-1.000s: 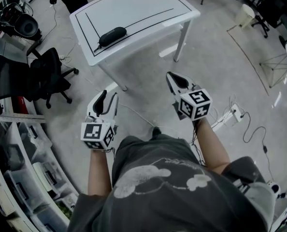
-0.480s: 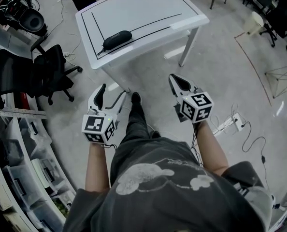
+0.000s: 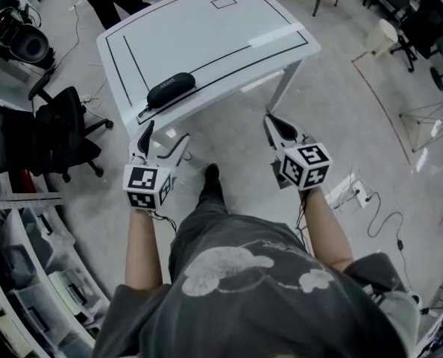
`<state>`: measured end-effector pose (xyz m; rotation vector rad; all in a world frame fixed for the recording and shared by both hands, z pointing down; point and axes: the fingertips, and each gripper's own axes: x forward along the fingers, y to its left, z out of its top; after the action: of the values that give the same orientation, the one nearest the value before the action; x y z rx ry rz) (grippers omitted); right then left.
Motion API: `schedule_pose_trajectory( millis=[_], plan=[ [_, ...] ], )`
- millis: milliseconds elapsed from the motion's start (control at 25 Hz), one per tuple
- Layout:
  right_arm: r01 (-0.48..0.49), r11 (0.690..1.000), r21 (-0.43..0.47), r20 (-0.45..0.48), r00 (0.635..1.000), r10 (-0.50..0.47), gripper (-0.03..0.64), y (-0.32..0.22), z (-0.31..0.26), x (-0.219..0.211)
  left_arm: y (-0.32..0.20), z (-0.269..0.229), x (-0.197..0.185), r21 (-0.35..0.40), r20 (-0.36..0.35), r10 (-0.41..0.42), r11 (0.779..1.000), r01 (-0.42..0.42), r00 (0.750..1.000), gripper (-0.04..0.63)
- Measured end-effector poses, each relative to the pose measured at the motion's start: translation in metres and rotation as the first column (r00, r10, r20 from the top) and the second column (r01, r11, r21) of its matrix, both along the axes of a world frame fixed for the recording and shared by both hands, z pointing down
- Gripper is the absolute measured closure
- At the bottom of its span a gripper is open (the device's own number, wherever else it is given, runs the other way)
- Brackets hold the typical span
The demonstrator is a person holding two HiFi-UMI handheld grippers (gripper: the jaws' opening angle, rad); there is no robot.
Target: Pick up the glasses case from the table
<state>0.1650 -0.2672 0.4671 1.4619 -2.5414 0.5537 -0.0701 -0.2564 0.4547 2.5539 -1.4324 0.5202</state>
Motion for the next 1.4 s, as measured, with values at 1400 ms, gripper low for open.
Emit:
schedule_pose_trajectory(
  millis=[1400],
  plan=[
    [0.017,0.993,-0.121,-0.041,0.999,-0.022,0.617,-0.198,0.035,-0.074,-0.160,0.142,-0.031,-0.464,0.333,0.472,0.836,-0.295,0.816,0.254]
  ],
)
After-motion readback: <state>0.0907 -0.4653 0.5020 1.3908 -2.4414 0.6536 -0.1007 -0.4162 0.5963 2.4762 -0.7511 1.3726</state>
